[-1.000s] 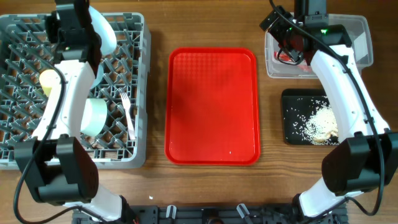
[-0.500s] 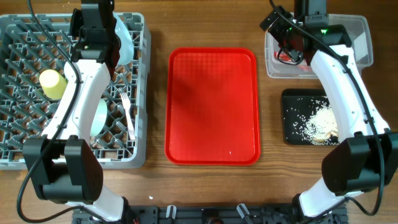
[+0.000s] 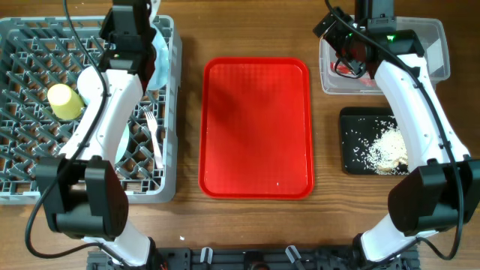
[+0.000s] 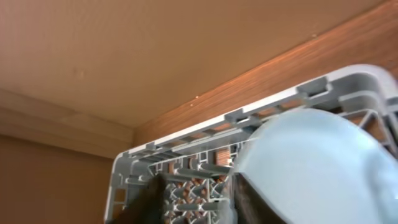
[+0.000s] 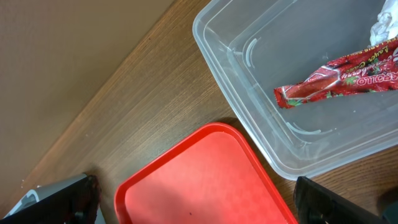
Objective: Sort waste into correct bins and load items into the dishwasher rack
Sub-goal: 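Stand the plate upright in the rack's back slots with the left gripper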
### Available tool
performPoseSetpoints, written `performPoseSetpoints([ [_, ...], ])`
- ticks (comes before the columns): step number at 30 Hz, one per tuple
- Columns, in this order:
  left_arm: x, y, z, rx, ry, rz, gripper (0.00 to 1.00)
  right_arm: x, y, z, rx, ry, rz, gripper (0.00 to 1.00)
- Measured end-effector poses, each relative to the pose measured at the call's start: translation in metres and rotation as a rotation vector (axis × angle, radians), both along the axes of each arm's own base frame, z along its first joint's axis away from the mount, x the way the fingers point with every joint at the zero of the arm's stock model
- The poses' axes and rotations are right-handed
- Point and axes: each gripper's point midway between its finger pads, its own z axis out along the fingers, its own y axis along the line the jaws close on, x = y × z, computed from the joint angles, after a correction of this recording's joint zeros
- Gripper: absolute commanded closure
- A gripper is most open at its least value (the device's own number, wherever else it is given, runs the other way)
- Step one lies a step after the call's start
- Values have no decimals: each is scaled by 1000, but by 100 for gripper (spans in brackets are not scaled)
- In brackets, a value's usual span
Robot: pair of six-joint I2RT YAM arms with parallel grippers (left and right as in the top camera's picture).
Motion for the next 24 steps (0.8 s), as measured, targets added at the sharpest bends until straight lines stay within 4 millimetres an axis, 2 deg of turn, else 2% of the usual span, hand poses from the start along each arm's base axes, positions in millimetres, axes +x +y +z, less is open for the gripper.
performPoseSetpoints([
  [3, 0, -3, 0, -15, -7, 1, 51, 0, 0, 0, 0, 0, 0, 0],
  [6, 0, -3, 0, -18, -9, 2, 43, 0, 0, 0, 0, 0, 0, 0],
  [8, 0, -4, 0, -28, -14, 7, 34, 0, 0, 0, 0, 0, 0, 0],
  [11, 1, -8, 1, -66, -38, 19, 32, 0, 0, 0, 0, 0, 0, 0],
  [13, 0, -12, 8, -99, -69, 27, 28, 0, 0, 0, 0, 0, 0, 0],
  [15, -3, -15, 21, -138, -112, 38, 19, 0, 0, 0, 0, 0, 0, 0],
  [17, -10, -15, 42, -194, -179, 58, 4, 0, 0, 0, 0, 0, 0, 0],
  [18, -16, -14, 58, -232, -223, 71, 0, 0, 0, 0, 0, 0, 0, 0],
  [20, -31, -13, 85, -310, -295, 95, 0, 0, 0, 0, 0, 0, 0, 0],
  [22, -66, -8, 116, -434, -355, 152, 0, 0, 0, 0, 0, 0, 0, 0],
  [24, -99, -6, 131, -521, -367, 197, 0, 0, 0, 0, 0, 1, 0, 0],
])
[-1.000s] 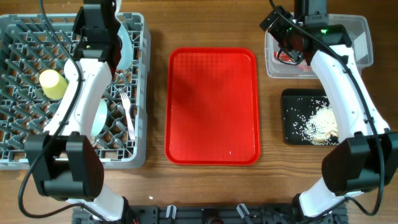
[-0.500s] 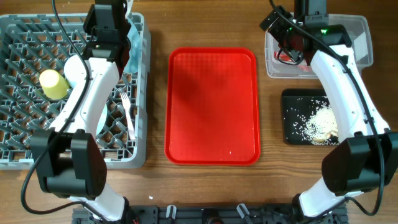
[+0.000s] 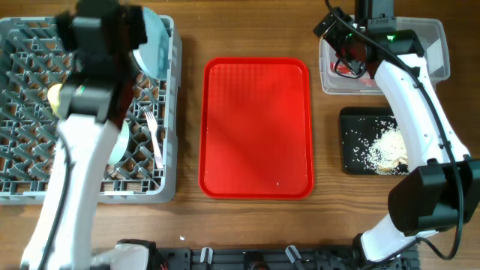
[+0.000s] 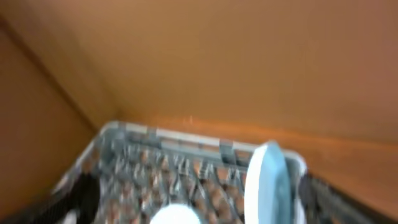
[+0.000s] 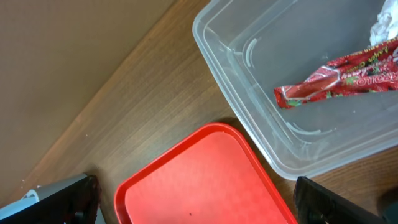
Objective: Sort waste into correct bins and load items into the dishwasher rack
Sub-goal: 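Stand the plate upright in the rack's back slots with the left gripper, then withdraw the left gripper from the rack toward the front edge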
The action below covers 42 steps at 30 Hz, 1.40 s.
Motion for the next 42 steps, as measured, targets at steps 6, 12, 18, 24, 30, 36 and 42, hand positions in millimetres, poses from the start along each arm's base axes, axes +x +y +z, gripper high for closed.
performPoseSetpoints([
  [6, -87, -34, -37, -328, 236, -98, 0, 0, 0, 0, -3, -1, -2, 0],
  [12, -144, -84, -87, -563, 575, -258, 0, 0, 0, 0, -3, -1, -2, 0],
  [18, -185, -120, -84, -647, 672, -395, 0, 0, -1, 0, -3, -1, -2, 0],
  [24, -240, -145, -65, -623, 683, -568, 0, 0, -1, 0, -3, -1, -2, 0],
  [30, -257, -143, -71, -614, 743, -567, 0, 0, -1, 0, -3, -1, -2, 0],
  [36, -277, -135, -82, -609, 837, -527, 0, 0, -1, 0, -2, -1, -2, 0],
  [42, -278, -134, -83, -608, 845, -524, 0, 0, -1, 0, -2, -1, -2, 0],
])
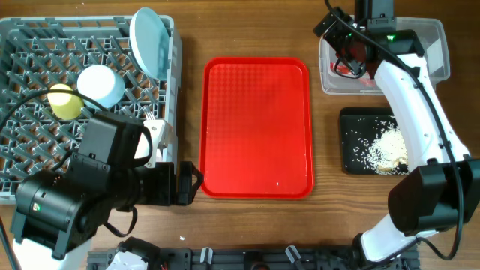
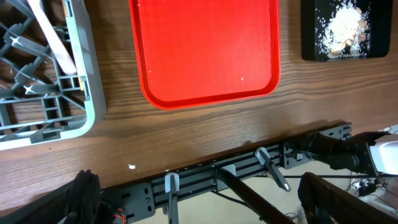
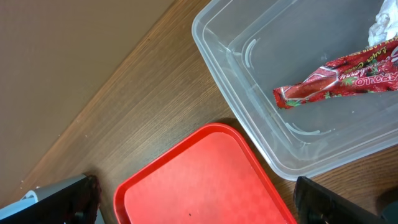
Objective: Sort waste into correct bins and load items into the dishwasher rack
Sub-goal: 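Withdraw the left gripper from the rack toward the front edge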
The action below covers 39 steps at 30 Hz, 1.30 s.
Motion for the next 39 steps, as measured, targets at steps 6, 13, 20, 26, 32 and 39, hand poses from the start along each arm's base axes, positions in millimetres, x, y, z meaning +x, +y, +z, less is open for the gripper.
performPoseSetpoints([
  [6, 17, -4, -7, -7, -58, 7, 0, 0, 0, 0, 0, -1, 0, 0],
  [13, 53, 6, -57, 18, -300, 80, 0, 0, 0, 0, -2, 1, -1, 0],
  [20, 60, 24, -73, 29, -497, 161, 0, 0, 0, 0, -3, 0, -2, 0],
  [26, 64, 36, -62, -13, -673, 233, 0, 0, 0, -1, -3, 1, -2, 0],
  [32, 87, 51, -79, -40, -876, 320, 0, 0, 0, 0, -3, 1, -2, 0],
  [39, 97, 58, -74, -70, -1084, 349, 0, 0, -1, 0, -3, 1, -2, 0],
])
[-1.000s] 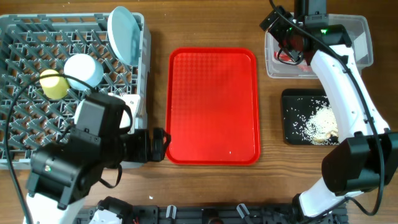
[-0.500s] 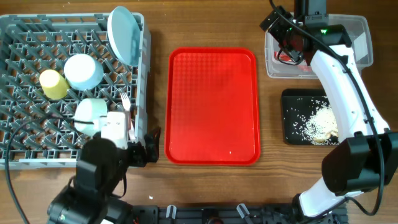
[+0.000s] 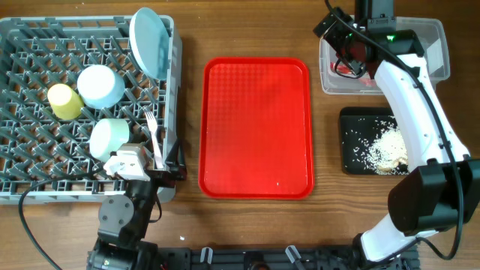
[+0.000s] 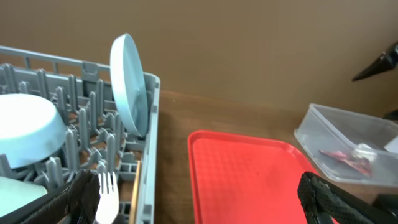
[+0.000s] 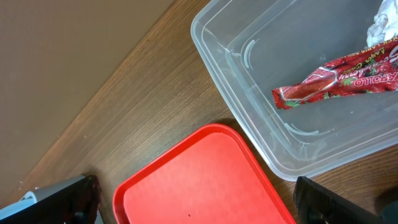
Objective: Sort waste into correct bins and load items into the dishwasher rack
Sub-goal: 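Withdraw the left gripper from the rack toward the front edge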
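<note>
The grey dishwasher rack (image 3: 22,191) holds an upright pale blue plate (image 3: 148,41), a blue bowl (image 3: 101,85), a yellow cup (image 3: 64,102), a green cup (image 3: 109,137) and a white fork (image 3: 154,138). My left gripper (image 4: 199,208) is open and empty, low at the rack's near right corner, facing across the rack and the empty red tray (image 3: 256,127). My right gripper (image 5: 202,202) is open and empty beside the clear bin (image 3: 435,34), which holds a red wrapper (image 5: 339,81) and white crumpled paper (image 5: 380,28).
A black bin (image 3: 352,161) with rice-like food scraps sits in front of the clear bin on the right. The left arm (image 3: 127,214) is folded at the table's front edge. The right arm (image 3: 420,112) stretches over the black bin.
The left arm was raised high over the rack's front, its camera looking down at the table edge. Now it sits folded low at the front edge. The green cup shows. The right arm is unchanged.
My left gripper was at the blue plate in the rack's far right corner. Then it was back from the plate, which stood upright in the rack. Then the arm was high above the rack's front, and now it is folded low. The right gripper stayed open by the clear bin.
</note>
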### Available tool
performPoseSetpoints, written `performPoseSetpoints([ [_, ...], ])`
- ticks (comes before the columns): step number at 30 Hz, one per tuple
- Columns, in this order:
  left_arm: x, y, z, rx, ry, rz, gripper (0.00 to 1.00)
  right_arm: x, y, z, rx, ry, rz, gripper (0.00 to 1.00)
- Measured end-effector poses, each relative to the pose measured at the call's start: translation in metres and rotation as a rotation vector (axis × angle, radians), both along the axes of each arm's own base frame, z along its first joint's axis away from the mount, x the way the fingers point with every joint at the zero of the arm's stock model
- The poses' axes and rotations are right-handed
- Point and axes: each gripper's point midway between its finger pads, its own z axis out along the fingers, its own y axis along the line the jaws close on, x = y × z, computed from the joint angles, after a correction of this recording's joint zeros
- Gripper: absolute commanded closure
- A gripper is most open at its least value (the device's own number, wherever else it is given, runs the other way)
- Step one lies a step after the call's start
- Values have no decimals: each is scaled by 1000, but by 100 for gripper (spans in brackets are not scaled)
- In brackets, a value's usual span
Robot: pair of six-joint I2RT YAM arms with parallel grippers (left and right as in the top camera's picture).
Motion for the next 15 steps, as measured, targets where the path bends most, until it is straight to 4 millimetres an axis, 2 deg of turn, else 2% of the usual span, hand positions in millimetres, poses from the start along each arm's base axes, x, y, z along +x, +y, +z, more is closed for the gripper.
performPoseSetpoints([
  [6, 3, 20, 3, -2, -48, 79, 0, 0, 0, 0, 0, 0, 0, 0],
  [10, 2, 31, -6, -3, -61, 121, 0, 0, 0, 0, 0, 0, 0, 0],
  [15, -1, 42, 10, -22, -201, 164, 0, 0, 0, 0, 0, 0, 0, 0],
])
